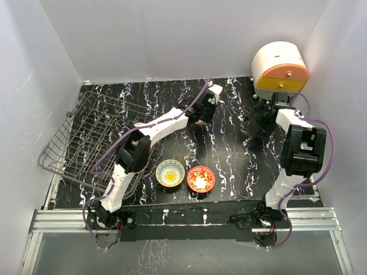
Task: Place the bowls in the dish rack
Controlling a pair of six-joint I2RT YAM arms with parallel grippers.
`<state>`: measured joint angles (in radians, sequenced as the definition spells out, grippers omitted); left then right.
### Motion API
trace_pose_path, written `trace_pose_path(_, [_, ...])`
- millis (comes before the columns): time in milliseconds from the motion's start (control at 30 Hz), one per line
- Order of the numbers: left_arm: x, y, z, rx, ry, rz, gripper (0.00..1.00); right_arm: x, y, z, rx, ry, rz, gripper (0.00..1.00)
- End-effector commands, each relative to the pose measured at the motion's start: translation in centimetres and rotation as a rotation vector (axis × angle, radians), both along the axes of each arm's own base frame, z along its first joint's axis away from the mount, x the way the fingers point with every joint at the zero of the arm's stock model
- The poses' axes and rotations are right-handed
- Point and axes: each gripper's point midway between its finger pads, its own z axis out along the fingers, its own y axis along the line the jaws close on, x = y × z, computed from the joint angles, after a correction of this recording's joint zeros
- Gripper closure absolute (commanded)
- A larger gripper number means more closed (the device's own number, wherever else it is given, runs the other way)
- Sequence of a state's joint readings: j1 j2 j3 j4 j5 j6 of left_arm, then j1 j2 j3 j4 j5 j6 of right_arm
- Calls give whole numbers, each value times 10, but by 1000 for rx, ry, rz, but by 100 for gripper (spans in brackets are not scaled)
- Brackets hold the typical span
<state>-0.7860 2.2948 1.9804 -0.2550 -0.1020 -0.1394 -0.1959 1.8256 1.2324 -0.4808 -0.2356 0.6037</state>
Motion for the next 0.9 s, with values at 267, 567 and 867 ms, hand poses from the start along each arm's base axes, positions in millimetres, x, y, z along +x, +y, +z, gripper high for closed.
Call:
trace_pose_path(267, [25, 223, 224, -716, -119, 441, 100, 13, 1, 32, 8, -115, 12, 10])
trace_pose_path(567, [1, 393, 232, -1043, -212, 737, 100, 11, 10, 32, 48, -129, 24, 10])
trace_pose_path(867, [-7, 461, 189, -1324, -236, 852, 100, 9, 10, 31, 47, -125, 27, 11])
